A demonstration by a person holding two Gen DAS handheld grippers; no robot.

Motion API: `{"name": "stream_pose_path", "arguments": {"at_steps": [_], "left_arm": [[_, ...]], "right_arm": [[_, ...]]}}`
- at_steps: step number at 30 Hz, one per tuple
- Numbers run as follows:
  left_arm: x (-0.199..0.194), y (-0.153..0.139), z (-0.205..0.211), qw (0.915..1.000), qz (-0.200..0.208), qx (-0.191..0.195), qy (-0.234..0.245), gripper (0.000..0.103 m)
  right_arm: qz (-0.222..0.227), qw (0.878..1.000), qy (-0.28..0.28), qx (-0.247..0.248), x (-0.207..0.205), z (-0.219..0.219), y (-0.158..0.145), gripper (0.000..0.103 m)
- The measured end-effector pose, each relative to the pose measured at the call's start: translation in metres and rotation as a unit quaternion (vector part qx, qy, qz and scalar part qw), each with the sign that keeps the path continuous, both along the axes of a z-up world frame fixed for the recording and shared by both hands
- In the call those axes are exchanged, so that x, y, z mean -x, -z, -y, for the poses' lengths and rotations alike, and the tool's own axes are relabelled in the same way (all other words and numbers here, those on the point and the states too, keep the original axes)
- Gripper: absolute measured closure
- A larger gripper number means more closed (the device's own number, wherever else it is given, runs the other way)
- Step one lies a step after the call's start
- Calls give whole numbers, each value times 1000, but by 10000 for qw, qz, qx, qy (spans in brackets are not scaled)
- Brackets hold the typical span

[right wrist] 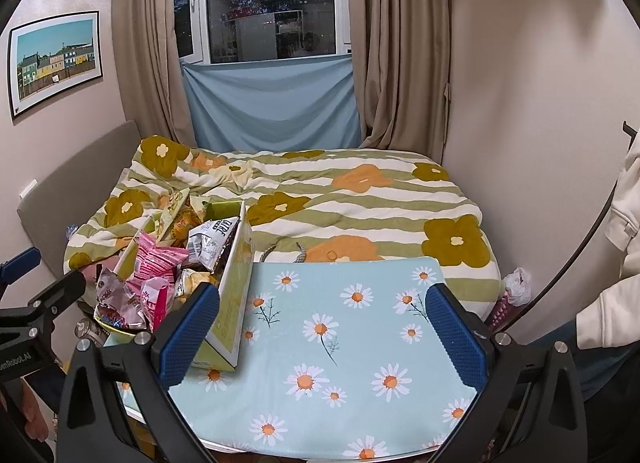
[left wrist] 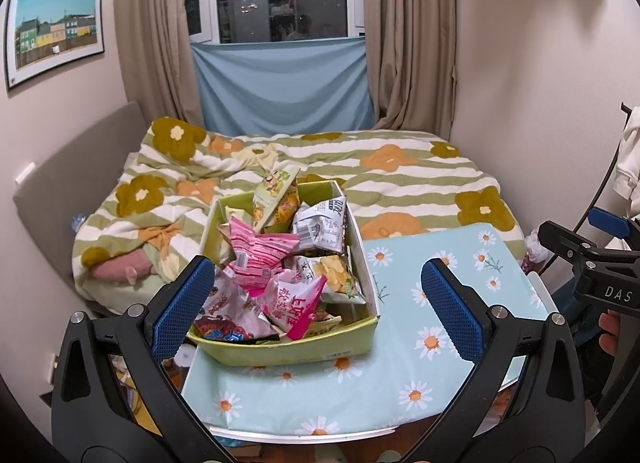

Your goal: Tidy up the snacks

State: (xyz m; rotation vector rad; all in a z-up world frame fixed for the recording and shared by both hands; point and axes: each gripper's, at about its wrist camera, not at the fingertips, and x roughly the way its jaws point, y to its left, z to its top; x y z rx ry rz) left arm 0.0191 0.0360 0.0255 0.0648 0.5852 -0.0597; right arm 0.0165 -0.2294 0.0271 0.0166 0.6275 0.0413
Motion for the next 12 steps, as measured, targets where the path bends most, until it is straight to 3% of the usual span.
{"name": "stream_pose_path", "arguments": {"at_steps": [12], "left_arm": [[-4,3,-1,10000,79,-58,2,0]], "right_arm": [[-37,10000,-9,-12,-1,-1,-1,0]]}}
